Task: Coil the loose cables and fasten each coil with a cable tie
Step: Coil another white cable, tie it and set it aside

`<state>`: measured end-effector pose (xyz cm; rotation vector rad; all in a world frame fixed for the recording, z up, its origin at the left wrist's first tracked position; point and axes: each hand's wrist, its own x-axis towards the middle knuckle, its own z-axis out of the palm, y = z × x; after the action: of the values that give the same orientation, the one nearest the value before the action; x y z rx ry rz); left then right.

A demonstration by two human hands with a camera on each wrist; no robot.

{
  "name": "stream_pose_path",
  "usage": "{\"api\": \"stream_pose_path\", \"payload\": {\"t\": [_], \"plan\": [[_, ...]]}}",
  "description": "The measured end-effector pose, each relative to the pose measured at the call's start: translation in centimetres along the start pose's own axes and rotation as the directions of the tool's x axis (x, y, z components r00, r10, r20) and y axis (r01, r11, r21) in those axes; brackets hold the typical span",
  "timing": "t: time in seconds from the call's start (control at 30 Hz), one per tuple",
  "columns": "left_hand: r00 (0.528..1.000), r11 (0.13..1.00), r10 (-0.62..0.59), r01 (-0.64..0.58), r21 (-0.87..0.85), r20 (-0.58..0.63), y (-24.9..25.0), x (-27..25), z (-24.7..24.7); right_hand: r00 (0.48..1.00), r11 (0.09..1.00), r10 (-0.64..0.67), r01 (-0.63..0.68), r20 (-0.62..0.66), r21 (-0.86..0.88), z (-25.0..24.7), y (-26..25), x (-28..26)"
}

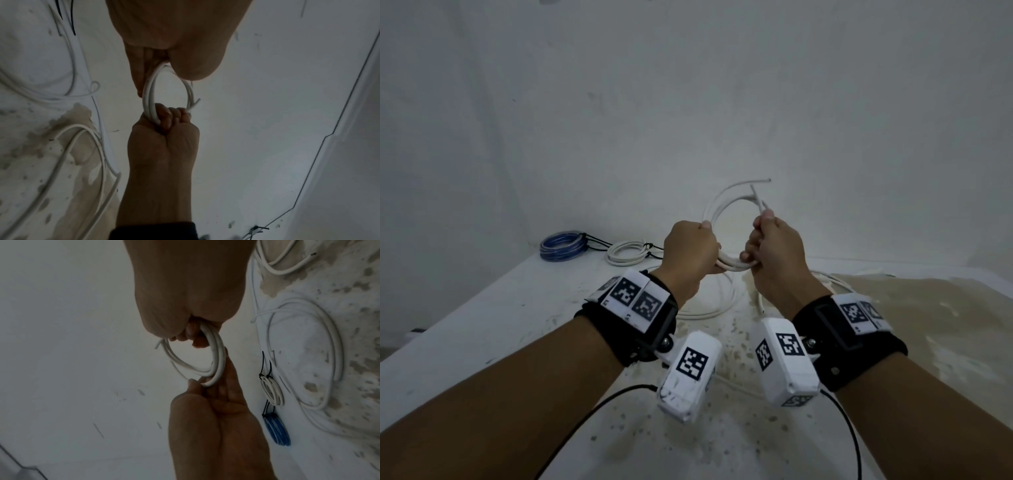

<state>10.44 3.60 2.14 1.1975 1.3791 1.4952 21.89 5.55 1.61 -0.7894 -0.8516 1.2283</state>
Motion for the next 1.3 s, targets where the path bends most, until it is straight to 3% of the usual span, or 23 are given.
{"api": "stream_pose_path", "payload": {"t": [0.07,0.17,0.37,0.6,0.8,0.9,0.97,1.07,1.17,1.3], "plan": [[0.998,0.997,0.068,-0.068,0.037,-0.003,0.0,0.1,-0.1,0.998,0.998,0.046,-0.048,0.049,0.048,0.1,0.1,-0.4],[0.988,0.988,0.153,-0.152,-0.038,0.019,0.1,0.0,-0.3,0.989,0.990,0.088,-0.101,0.121,0.103,-0.1,-0.1,-0.7],[0.940,0.938,0.335,-0.339,0.067,0.064,-0.8,0.7,-1.1,0.977,0.993,0.109,-0.115,0.185,0.025,-0.7,-0.3,-0.6],[0.940,0.942,0.333,-0.335,0.016,0.072,0.1,2.0,-1.0,0.969,0.992,0.121,-0.112,0.213,-0.054,-0.3,0.4,-1.4],[0.893,0.917,0.265,-0.350,0.190,0.364,2.4,2.5,-2.9,0.963,0.985,0.145,-0.117,0.228,-0.129,-0.5,0.6,-1.6],[0.866,0.906,0.233,-0.359,0.225,0.442,2.7,2.6,-3.5,0.959,0.979,0.147,-0.106,0.241,-0.174,-0.3,0.9,-1.6],[0.854,0.881,0.272,-0.407,0.243,0.443,2.7,2.5,-3.4,0.959,0.974,0.143,-0.091,0.247,-0.208,-0.1,1.1,-1.7],[0.821,0.741,0.426,-0.558,0.375,0.379,2.1,2.3,-3.2,0.956,0.965,0.136,-0.070,0.259,-0.251,0.1,1.5,-1.9],[0.799,0.673,0.520,-0.602,0.431,0.303,1.2,2.4,-3.1,0.946,0.960,0.138,-0.056,0.292,-0.274,0.0,1.7,-2.2],[0.789,0.678,0.553,-0.612,0.407,0.268,0.5,2.1,-2.8,0.904,0.963,0.267,-0.245,0.333,-0.108,-0.8,0.7,-2.0]]}}
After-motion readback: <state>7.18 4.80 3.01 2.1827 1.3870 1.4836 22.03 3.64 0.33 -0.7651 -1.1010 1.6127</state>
